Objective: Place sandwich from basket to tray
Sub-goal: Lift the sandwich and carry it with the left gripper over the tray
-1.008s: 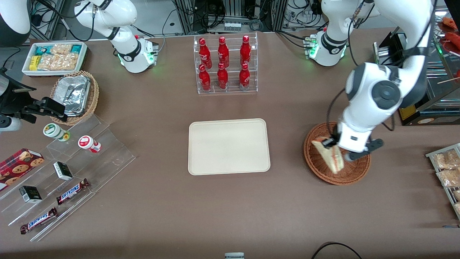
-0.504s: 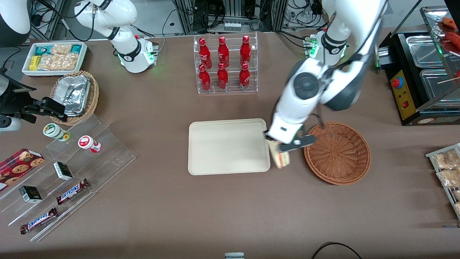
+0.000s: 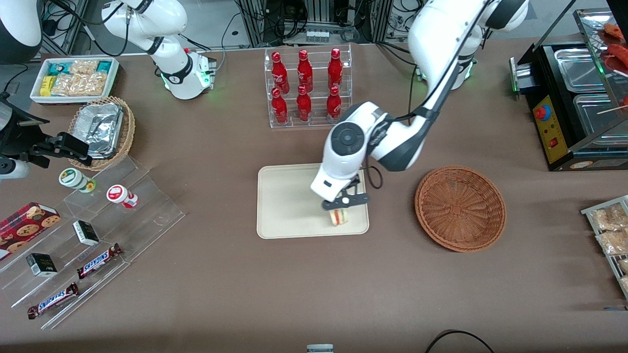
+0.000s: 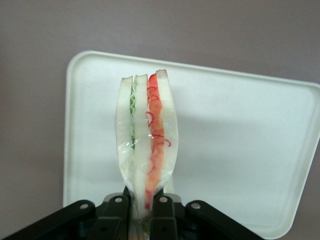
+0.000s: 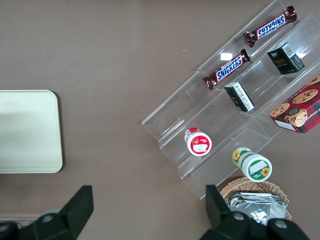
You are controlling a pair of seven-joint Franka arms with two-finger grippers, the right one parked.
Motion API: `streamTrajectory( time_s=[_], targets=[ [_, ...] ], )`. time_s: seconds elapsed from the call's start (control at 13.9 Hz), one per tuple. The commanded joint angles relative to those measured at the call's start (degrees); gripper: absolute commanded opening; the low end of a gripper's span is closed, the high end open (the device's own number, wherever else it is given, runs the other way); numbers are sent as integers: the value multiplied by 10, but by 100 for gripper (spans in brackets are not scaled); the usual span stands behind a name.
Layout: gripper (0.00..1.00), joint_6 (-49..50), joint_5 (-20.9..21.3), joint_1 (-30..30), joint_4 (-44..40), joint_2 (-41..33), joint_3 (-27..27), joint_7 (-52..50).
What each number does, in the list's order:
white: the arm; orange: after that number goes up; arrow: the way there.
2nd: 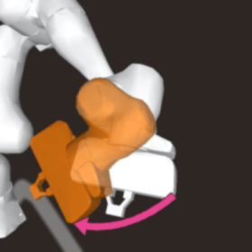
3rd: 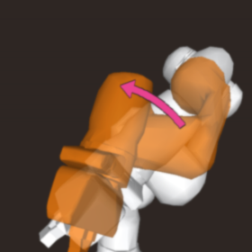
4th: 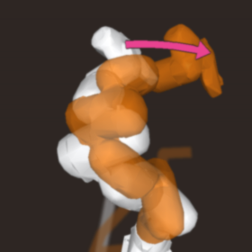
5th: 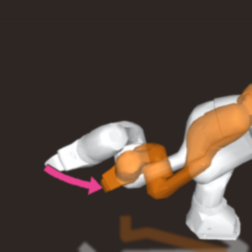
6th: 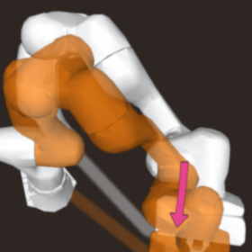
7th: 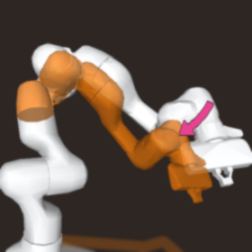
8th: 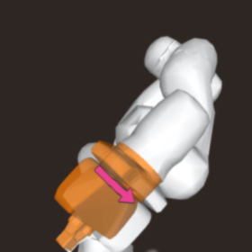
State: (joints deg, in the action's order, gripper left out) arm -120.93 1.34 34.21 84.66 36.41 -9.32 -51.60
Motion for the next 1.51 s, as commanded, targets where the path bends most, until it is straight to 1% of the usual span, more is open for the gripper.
streamTrajectory(
  time_s=[0.0,0.14,0.29,0.43,0.65,0.72,0.86,0.94,1.01,1.08,1.44],
  targets=[
    [0,-14,10,26,-27,27,6,-10],
    [0,-18,15,29,-27,35,6,-4],
    [0,-25,38,43,-25,46,6,-4],
    [0,-46,39,52,-23,59,6,-3],
    [0,-48,39,54,-22,66,5,4],
    [0,-48,39,68,-23,69,6,7],
    [0,-49,38,71,-23,73,6,7],
    [15,-52,38,71,-23,73,6,6],
    [69,-52,39,71,-23,73,6,7],
    [100,-52,39,71,-23,72,6,8],
    [100,-48,38,68,-27,54,7,0]
  ],
)
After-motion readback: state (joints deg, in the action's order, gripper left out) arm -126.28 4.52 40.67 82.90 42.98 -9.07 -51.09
